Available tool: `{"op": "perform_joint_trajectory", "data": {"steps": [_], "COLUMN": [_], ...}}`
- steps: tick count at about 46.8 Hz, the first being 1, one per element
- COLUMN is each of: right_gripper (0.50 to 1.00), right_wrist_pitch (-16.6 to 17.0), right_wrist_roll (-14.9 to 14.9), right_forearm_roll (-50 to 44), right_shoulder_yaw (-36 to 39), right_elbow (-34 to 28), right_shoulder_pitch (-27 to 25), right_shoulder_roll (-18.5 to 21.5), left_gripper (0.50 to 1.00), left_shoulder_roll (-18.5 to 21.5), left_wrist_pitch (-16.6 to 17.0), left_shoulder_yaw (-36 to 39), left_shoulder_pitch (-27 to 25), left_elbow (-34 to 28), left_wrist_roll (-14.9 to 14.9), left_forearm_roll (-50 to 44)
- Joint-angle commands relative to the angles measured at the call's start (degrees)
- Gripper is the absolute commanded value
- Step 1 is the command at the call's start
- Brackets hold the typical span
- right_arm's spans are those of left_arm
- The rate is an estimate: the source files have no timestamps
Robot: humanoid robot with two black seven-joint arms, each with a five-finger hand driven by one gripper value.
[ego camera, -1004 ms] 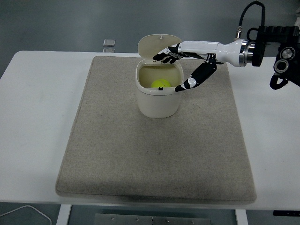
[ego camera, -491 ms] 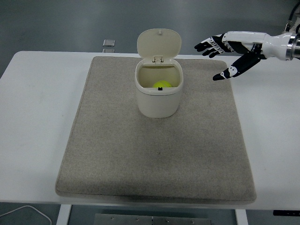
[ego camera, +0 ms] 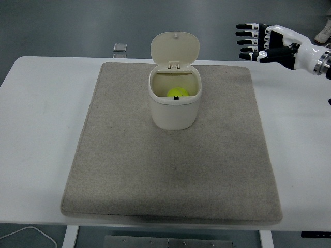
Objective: Pick up the tennis ball and place it in the box.
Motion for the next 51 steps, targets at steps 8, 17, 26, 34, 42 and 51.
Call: {"op": "perform_joint_trajectory", "data": {"steps": [8,17,26,34,42,51], "right_gripper": [0.897,0.897,0.901,0.903,0.903,0.903], "right_wrist_pitch": [-9.15,-10.82,-10.91,-10.38,-10.56,-10.82], "right_wrist_roll": [-2.6,-5.59,-4.98,-4.8,-4.71,-3.83], "right_forearm_roll": [11.38,19.91,20.35,19.56,19.39,19.39], "right_shoulder_yaw": [1.88,3.56,3.82,3.82,3.82,3.82], "right_elbow": [-5.15,-9.46,-10.69,-10.69,-10.69,-10.78], "right_shoulder_pitch": [-0.86,-2.18,-3.59,-3.85,-3.77,-3.5], "right_shoulder_roll": [5.75,9.18,11.46,11.55,11.29,10.94], "left_gripper": [0.99,0.992,0.992,0.992,0.992,0.992], "left_shoulder_roll": [0.0,0.0,0.0,0.0,0.0,0.0], "left_wrist_pitch": [0.0,0.0,0.0,0.0,0.0,0.0], "left_shoulder_yaw": [0.0,0.0,0.0,0.0,0.0,0.0], "left_shoulder_pitch": [0.02,0.02,-0.06,0.02,-0.06,0.02], "left_elbow": [0.0,0.0,0.0,0.0,0.0,0.0], "left_wrist_roll": [0.0,0.0,0.0,0.0,0.0,0.0], "left_forearm_roll": [0.0,0.0,0.0,0.0,0.0,0.0]}}
